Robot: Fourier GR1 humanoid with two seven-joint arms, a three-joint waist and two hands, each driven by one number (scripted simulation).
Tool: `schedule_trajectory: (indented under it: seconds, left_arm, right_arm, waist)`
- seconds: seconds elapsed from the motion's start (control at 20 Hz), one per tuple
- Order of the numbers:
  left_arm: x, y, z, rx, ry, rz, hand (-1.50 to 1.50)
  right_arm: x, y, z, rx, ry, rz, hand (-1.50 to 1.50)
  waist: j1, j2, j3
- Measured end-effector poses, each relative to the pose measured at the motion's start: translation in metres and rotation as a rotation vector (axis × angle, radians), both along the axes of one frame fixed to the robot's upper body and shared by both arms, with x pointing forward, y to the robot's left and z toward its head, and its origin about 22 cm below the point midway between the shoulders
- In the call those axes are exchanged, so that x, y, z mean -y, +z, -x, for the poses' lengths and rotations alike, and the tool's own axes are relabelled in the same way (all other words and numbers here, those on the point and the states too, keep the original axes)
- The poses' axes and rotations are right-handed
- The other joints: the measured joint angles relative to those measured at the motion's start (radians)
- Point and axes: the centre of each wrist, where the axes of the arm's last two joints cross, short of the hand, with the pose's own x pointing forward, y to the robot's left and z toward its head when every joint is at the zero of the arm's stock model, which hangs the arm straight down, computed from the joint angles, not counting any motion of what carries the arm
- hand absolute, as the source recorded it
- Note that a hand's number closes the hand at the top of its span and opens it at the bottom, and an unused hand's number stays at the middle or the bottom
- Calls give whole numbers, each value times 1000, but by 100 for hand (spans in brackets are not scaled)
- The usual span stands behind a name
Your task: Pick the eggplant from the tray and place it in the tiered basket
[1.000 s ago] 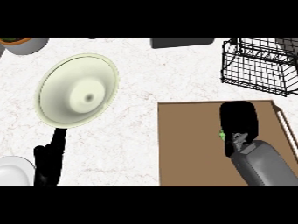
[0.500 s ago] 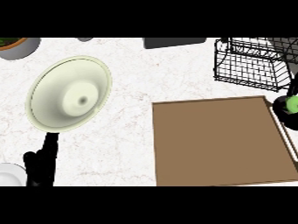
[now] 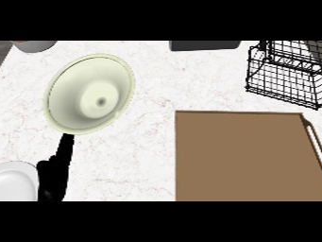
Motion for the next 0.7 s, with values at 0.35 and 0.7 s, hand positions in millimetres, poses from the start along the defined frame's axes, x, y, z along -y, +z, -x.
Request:
schedule_trajectory:
  seconds: [0.35,0.7]
  left_arm:
    - [11,3,-9,0,-54,4,0]
    - [11,6,-10,-7,-74,5,0]
  right_arm:
    - [40,42,5,54,-48,-13,150]
    - [31,50,-34,44,-83,-38,150]
  waist:
    - [49,5,-2]
    - [66,8,-3]
